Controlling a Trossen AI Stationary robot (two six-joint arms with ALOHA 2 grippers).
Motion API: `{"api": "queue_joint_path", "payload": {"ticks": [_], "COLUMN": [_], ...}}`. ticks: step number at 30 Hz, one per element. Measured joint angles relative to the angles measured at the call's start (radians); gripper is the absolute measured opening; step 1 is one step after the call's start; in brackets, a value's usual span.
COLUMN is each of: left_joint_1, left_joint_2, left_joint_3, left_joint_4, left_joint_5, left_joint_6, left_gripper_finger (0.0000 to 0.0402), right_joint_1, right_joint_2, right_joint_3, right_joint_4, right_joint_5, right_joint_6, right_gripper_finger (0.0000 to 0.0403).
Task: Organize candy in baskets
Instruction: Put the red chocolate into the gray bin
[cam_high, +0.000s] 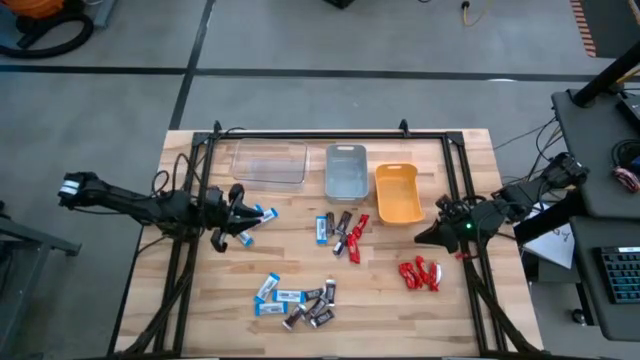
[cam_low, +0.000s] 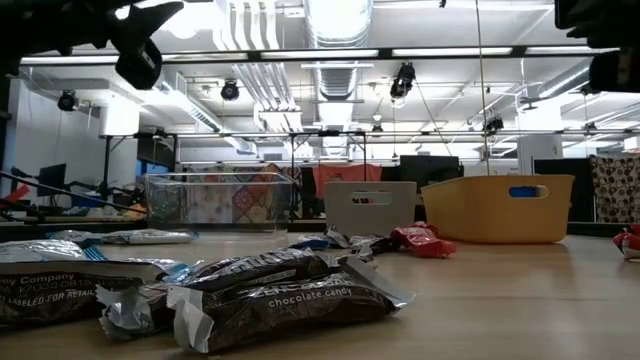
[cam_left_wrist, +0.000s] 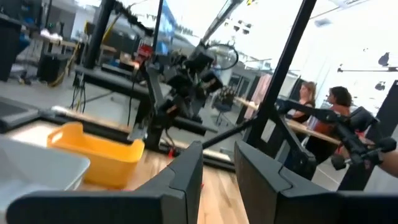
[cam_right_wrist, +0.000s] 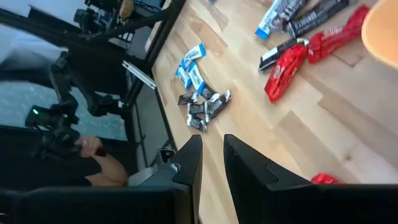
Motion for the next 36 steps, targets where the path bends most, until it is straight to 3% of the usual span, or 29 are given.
{"api": "queue_joint_path", "payload": {"ticks": [4, 12, 19, 24, 29, 36], "left_joint_1": [-0.001, -0.001, -0.001, -0.001, -0.001, -0.001], "left_joint_2": [0.049, 0.154, 0.204, 0.228, 0.238, 0.241], "left_joint_3": [0.000, 0.000, 0.000, 0.000, 0.000, 0.000], "left_joint_4": [0.077, 0.253, 0.290, 0.300, 0.301, 0.300], "left_joint_5": [0.000, 0.000, 0.001, 0.001, 0.002, 0.002], "left_joint_6": [0.003, 0.003, -0.005, -0.005, -0.001, -0.001], "left_gripper_finger": [0.0077, 0.0077, 0.0077, 0.0077, 0.0077, 0.0077], "right_joint_1": [0.000, 0.041, 0.053, 0.052, 0.052, 0.050], "right_joint_2": [0.023, 0.248, 0.549, 0.733, 0.830, 0.867], "right_joint_3": [0.003, 0.021, 0.137, 0.242, 0.319, 0.340], "right_joint_4": [-0.009, -0.051, -0.309, -0.531, -0.567, -0.568], "right_joint_5": [-0.010, -0.115, -0.306, -0.354, -0.369, -0.301], "right_joint_6": [-0.102, 0.077, 0.254, 0.267, 0.209, 0.186], "right_gripper_finger": [0.0059, 0.0059, 0.0059, 0.0061, 0.0096, 0.0173]}}
